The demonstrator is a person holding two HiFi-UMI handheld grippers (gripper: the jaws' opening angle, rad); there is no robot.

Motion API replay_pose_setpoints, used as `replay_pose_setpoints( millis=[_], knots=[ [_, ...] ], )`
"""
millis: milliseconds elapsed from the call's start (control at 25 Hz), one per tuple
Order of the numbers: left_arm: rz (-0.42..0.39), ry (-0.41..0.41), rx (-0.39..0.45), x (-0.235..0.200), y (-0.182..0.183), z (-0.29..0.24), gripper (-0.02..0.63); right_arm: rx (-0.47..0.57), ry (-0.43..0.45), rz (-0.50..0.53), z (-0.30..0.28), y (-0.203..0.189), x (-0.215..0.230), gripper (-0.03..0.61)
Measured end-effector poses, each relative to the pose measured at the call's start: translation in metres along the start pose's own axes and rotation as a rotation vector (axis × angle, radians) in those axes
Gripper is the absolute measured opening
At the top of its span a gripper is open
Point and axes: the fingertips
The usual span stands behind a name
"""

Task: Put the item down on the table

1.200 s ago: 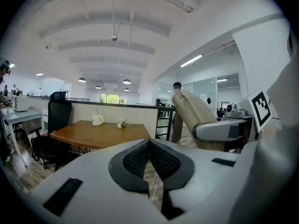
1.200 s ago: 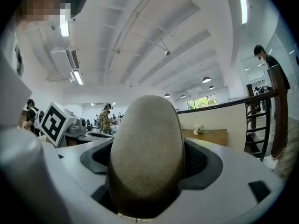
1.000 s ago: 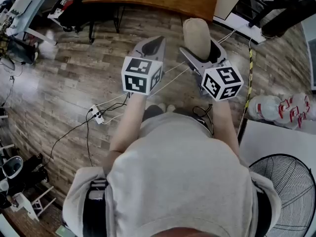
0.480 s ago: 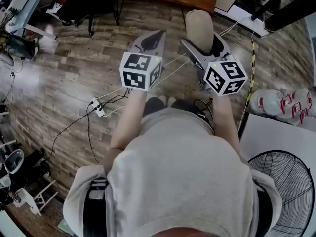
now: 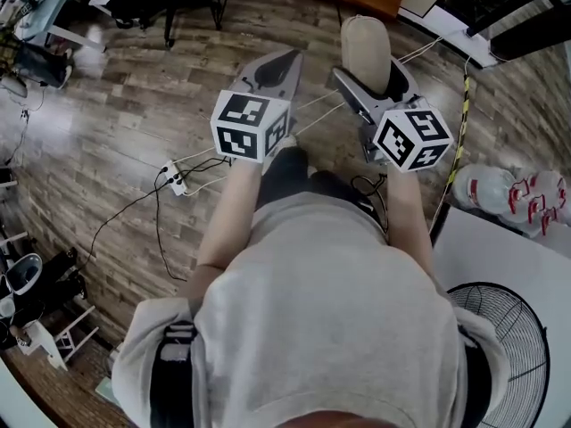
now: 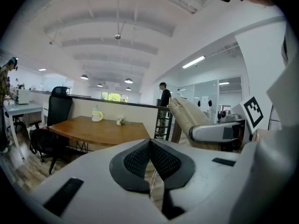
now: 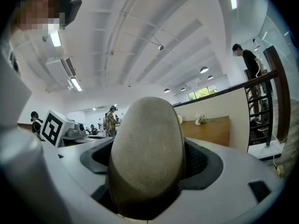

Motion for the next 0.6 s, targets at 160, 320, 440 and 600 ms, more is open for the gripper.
replay_pose_setpoints(
  millis=[160,320,440,600],
  knots=[
    [0.032,0.004,0.012,-0.015,0.005,-0.020,0.011,-0.007,0.001,0.001,-0.018,0.003,0.016,0.429],
    [0.046,-0.009,0.007,-0.029,0.009,-0.050,0.012,-0.014,-0.030,0.000,-0.042,0.007,0.045,0.430],
    [0.040,-0.021,-0.003,-0.048,0.014,-0.075,0.012,0.000,-0.061,-0.004,-0.069,0.016,0.070,0.430],
    [0.052,-0.021,0.007,-0.098,0.033,-0.108,0.012,0.013,-0.074,0.002,-0.119,0.035,0.092,0.428]
  ],
)
Point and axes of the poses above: the fingertips, and each gripper's own axes: z backward along the fingers, x to its right, y out of its top, and after that the axes turned 10 degrees about y, right-handed
